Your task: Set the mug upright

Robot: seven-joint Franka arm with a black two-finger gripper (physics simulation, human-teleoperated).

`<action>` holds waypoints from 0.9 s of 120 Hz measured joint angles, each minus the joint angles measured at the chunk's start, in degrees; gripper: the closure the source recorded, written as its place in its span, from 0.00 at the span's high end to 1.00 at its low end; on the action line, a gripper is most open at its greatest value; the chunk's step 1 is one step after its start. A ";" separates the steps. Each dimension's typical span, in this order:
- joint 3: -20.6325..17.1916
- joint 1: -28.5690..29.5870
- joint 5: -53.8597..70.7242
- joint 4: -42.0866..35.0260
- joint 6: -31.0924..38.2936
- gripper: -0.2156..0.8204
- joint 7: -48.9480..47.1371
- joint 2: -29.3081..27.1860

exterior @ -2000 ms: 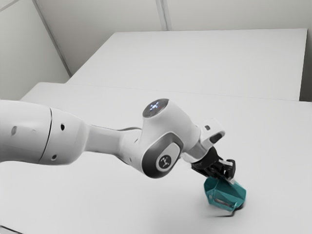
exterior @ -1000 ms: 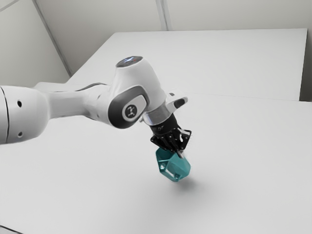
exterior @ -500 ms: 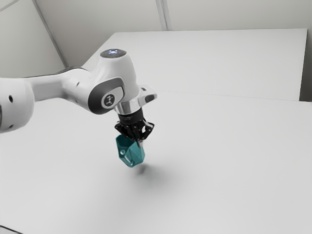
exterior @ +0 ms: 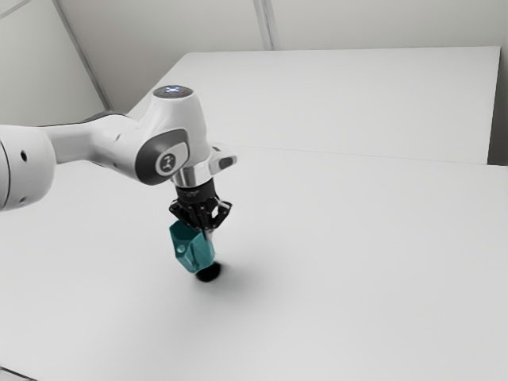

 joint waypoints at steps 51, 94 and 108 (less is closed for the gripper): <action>-0.17 5.81 0.03 0.19 0.11 0.03 -0.14 2.78; -0.13 1.01 0.04 0.51 -0.18 0.03 -0.25 4.11; -0.12 1.49 0.01 0.45 -0.37 0.05 -0.42 4.12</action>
